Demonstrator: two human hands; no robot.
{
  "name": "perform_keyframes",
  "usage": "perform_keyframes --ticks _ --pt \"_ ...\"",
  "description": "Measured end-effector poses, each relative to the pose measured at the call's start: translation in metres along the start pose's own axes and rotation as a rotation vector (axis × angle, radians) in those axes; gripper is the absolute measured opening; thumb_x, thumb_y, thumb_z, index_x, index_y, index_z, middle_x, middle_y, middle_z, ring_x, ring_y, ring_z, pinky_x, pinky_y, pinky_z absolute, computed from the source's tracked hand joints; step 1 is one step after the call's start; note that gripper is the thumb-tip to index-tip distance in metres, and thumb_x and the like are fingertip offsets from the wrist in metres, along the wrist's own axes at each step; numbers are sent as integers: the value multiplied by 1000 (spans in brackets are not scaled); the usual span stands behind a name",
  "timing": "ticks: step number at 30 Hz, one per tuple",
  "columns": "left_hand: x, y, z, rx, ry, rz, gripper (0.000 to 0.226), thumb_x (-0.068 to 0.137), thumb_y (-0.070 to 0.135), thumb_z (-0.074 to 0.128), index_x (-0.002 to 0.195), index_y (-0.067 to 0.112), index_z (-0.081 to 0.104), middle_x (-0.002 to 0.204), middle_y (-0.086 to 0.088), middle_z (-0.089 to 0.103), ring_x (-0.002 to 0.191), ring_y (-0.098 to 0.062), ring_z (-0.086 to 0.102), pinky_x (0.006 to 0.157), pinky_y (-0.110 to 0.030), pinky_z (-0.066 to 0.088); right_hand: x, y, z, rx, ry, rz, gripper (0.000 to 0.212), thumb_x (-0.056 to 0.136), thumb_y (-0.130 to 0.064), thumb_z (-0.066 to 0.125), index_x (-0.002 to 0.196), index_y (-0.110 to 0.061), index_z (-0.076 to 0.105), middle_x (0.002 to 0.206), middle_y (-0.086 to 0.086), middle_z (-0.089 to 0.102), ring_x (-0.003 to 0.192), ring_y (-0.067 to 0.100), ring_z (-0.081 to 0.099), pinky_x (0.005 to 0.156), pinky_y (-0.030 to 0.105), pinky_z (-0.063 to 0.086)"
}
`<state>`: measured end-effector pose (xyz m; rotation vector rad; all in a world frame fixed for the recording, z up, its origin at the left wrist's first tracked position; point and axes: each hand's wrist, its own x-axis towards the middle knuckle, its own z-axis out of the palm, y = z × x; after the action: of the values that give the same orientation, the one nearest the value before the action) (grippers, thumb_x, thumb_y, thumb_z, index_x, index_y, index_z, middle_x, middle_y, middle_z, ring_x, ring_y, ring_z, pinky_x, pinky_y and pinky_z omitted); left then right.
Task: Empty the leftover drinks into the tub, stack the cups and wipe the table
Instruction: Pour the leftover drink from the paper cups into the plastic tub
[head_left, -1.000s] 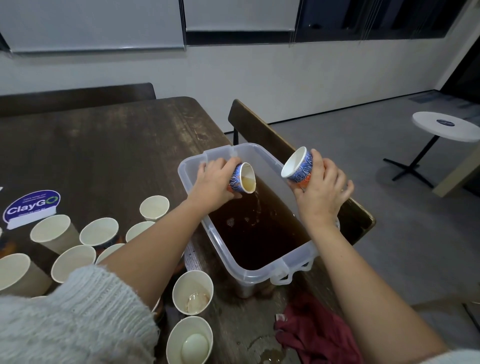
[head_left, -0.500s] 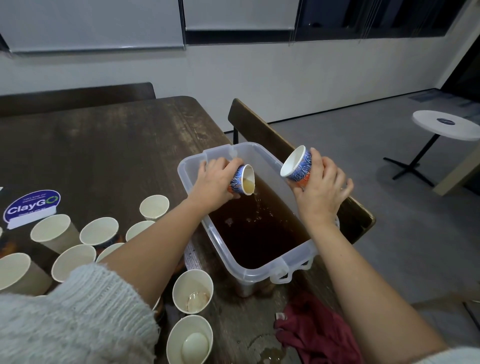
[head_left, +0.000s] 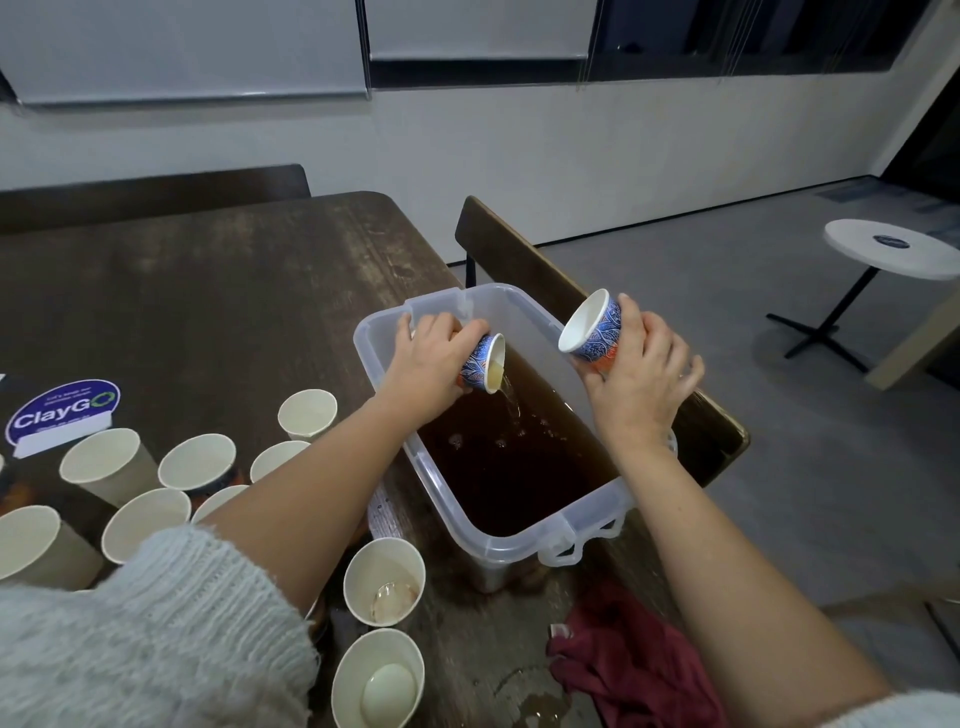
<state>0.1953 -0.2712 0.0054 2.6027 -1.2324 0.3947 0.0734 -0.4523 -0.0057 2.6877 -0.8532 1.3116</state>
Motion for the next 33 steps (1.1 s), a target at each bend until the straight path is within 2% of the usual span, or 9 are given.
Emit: perform_keyframes --ticks 4,7,11,14,21,26,30,33 --pt "-1 1 0 45 41 43 62 80 21 74 135 21 46 119 -11 52 119 -30 46 114 -57 14 -1 0 -1 0 1 -6 93 61 -34 92 135 -17 38 121 21 59 109 42 59 92 65 42" --pt "-1 0 4 114 115 90 60 71 9 79 126 16 55 105 -15 58 107 -35 54 109 -63 20 0 0 -1 -1 -7 -9 93 62 -35 91 135 -17 37 122 21 59 110 42 58 92 65 41" --pt "0 -1 5 193 157 142 67 60 4 84 121 16 59 97 -16 59 98 -37 58 104 -67 26 0 0 -2 -7 -17 -16 94 62 -35 91 135 -17 35 122 20 59 110 41 58 93 65 41" --pt "0 0 5 242 169 170 71 56 8 88 121 18 60 99 -18 60 99 -38 60 103 -67 27 -1 0 -3 -15 -19 -31 94 61 -34 91 135 -17 36 122 20 59 110 41 59 93 65 42" --pt "-2 0 3 257 183 153 73 60 17 89 126 21 59 109 -19 61 108 -38 58 107 -65 21 -1 -2 -5 -37 -44 -64 96 59 -30 92 137 -18 36 123 20 58 112 41 57 95 67 40" --pt "-1 0 5 263 194 124 75 57 18 91 125 19 59 108 -18 62 107 -37 59 106 -65 24 -1 -2 -4 -30 -59 -61 95 61 -31 91 137 -18 35 124 20 57 114 41 56 96 67 38" --pt "-1 -2 8 219 204 101 74 62 15 87 129 17 55 108 -14 62 107 -35 59 107 -65 23 -2 -2 -4 -20 -61 -55 95 61 -34 91 137 -18 36 123 19 58 114 40 56 97 68 37" --pt "-2 1 7 118 228 85 74 65 24 86 130 14 53 109 -12 64 107 -33 60 107 -65 21 -2 -3 -6 -6 -55 -60 92 63 -37 89 136 -16 38 121 18 59 115 39 56 98 67 36"
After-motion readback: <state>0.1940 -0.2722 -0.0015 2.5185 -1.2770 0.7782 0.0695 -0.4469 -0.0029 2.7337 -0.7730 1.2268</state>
